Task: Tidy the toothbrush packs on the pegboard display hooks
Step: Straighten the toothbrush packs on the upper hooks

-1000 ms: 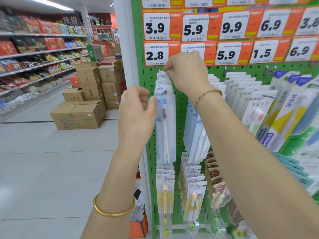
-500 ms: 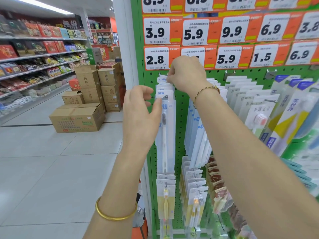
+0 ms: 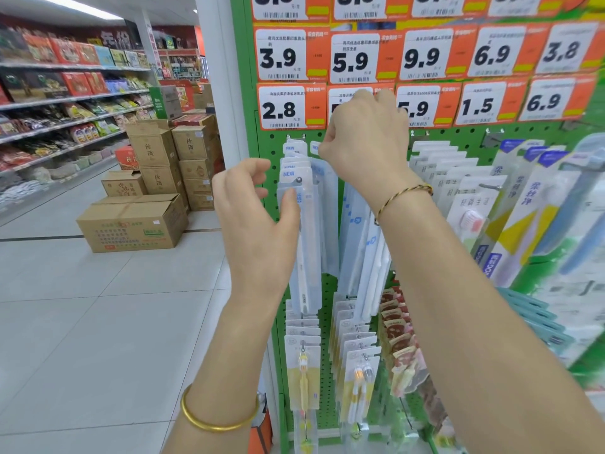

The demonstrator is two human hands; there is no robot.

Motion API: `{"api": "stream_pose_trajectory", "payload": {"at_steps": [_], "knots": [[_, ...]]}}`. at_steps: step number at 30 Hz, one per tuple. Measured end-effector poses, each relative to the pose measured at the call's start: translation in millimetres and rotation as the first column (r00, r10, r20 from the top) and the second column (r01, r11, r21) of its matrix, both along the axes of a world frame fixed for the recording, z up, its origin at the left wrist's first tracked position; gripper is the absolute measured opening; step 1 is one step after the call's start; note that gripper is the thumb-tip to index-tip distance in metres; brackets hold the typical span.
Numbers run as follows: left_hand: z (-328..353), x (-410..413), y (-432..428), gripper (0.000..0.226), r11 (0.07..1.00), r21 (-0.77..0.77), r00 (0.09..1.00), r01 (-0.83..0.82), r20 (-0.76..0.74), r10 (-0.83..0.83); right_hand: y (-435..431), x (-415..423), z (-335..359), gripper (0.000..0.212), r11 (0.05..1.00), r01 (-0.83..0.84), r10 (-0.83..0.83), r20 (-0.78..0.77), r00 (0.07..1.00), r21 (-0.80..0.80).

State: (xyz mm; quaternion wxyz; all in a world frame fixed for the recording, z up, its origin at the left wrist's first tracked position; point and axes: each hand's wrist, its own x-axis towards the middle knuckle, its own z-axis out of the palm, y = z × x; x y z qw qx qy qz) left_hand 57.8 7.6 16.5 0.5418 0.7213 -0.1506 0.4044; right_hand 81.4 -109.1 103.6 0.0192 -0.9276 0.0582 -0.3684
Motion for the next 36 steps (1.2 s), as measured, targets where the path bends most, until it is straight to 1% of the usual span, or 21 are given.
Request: {"api": "stream_pose_trajectory", "payload": {"at_steps": [3,8,11,17,20,23,25,27,30,33,36], "knots": [[-2.1,-6.0,-5.6,0.033,1.0,-0.013,0.999,-0.006,0.036,0.007,-4.0,-9.4,3.2,0.019,1.0,-0.012,0.012,0.01,1.0,-0.002],[-6.3,-16.0,-17.8,0.031,1.0,-0.006,0.999,0.002,0.053,-0.002,-14.4,-25.8,2.0,0.025,0.999,-0.034,0.034,0.016,0.999,0.011],[-9.7,-23.0,-28.1,0.029,1.0,-0.007,0.999,0.011,0.048,-0.01,-21.2,-39.1,-0.1,0.024,0.997,-0.072,0.071,0.02,0.997,0.024],[-15.5,-45.4,-48.5,0.026,0.996,-0.051,0.997,0.076,-0.024,-0.077,-43.7,-67.8,-11.8,0.02,0.981,-0.192,0.191,0.02,0.981,0.038],[-23.0,-56.9,-55.2,0.031,0.992,-0.032,0.986,0.124,-0.109,-0.127,-57.7,-83.1,-23.8,0.02,0.963,-0.262,0.264,-0.024,0.964,0.061],[-36.0,-68.9,-59.6,0.034,0.977,0.038,0.955,0.209,-0.222,-0.195,-72.4,-98.1,-41.6,0.018,0.926,-0.342,0.354,-0.052,0.934,0.16],[-46.8,-79.3,-63.6,0.027,0.958,0.046,0.922,0.283,-0.289,-0.258,-81.5,-105.2,-56.8,0.014,0.889,-0.391,0.416,-0.064,0.907,0.237],[-57.7,-90.2,-68.9,0.025,0.944,0.031,0.89,0.327,-0.344,-0.297,-89.7,-109.5,-73.1,0.01,0.859,-0.416,0.457,-0.08,0.886,0.297],[-74.1,-99.9,-76.4,0.019,0.929,-0.036,0.838,0.367,-0.422,-0.348,-100.9,-116.1,-95.9,0.01,0.819,-0.413,0.481,-0.085,0.873,0.399],[-91.2,-106.5,-85.2,0.013,0.913,-0.145,0.773,0.382,-0.491,-0.401,-112.4,-131.6,-118.1,0.011,0.741,-0.402,0.495,-0.034,0.868,0.538],[-105.3,-111.2,-96.2,0.014,0.89,-0.287,0.718,0.353,-0.527,-0.455,-122.3,-146.7,-157.0,0.015,0.648,-0.328,0.468,-0.019,0.884,0.687]]}}
